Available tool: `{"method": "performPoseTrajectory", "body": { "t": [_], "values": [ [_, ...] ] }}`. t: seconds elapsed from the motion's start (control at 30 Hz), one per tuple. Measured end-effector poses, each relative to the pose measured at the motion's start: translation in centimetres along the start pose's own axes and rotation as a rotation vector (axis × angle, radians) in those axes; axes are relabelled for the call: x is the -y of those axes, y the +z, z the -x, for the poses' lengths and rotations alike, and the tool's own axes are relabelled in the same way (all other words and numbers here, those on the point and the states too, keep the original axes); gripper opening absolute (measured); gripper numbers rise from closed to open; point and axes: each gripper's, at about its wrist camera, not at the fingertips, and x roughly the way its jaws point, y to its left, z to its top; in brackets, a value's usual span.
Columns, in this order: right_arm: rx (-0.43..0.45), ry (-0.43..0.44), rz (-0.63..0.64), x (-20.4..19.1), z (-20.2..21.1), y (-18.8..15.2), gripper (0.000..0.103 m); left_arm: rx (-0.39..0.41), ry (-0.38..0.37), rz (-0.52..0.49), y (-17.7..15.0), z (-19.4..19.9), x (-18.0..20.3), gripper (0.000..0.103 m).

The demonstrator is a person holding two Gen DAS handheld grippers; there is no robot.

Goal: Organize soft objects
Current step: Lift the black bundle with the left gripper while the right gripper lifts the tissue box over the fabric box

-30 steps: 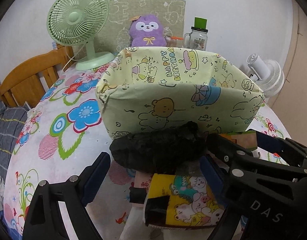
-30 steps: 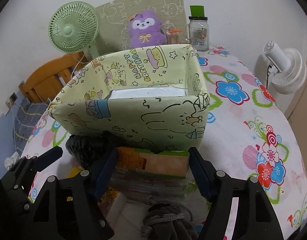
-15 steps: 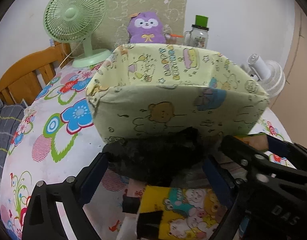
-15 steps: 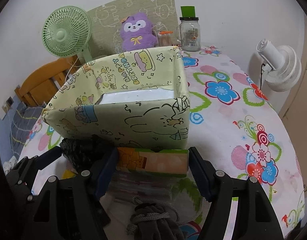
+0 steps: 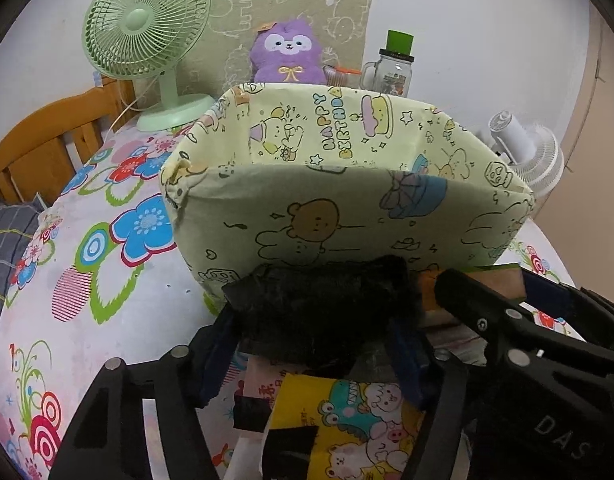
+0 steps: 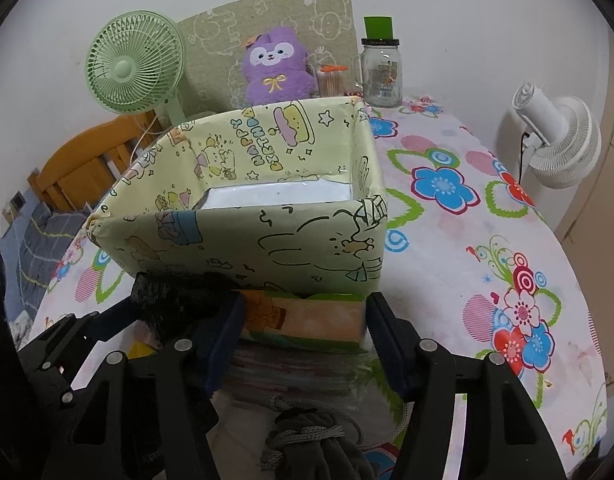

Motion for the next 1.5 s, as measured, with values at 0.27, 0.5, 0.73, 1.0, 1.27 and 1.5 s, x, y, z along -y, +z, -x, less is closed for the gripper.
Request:
{"method": "performPoseTrajectory", "body": {
  "t": [0.27, 0.5, 0.73, 1.0, 1.27, 1.5],
  "values": [
    [-0.014, -0.018, -0.006, 0.0, 0.0, 0.0, 0.079, 0.006, 0.006, 0.003, -0.2, 0.4, -0.2, 0.068],
    [-0.023, -0.023, -0.002, -0.4, -0.5, -0.1, 0.086, 0.007, 0.025, -0.003, -0.3, 0.5, -0.4, 0.068],
    [-0.033, -0.033, -0.036, 0.2, -1.5, 0.0, 0.076, 0.001, 0.015, -0.003, -0.3, 0.2, -0.4, 0.067],
    [-0.002, -0.031, -0.034, 0.0, -0.2, 0.0, 0.074, 0.027, 0.008, -0.004, -0.3, 1.2, -0.3, 0.067],
    [0.048, -0.025, -0.027, -0.3, 2.2, 0.3, 0.074, 0.069, 0.008, -0.006, 0.0, 3.3, 0.0, 0.067],
    [0.096, -0.025, -0.018, -0.8, 4.6, 0.5, 0.074, 0.112, 0.004, -0.007, 0.2, 5.4, 0.2, 0.067]
  ]
}}
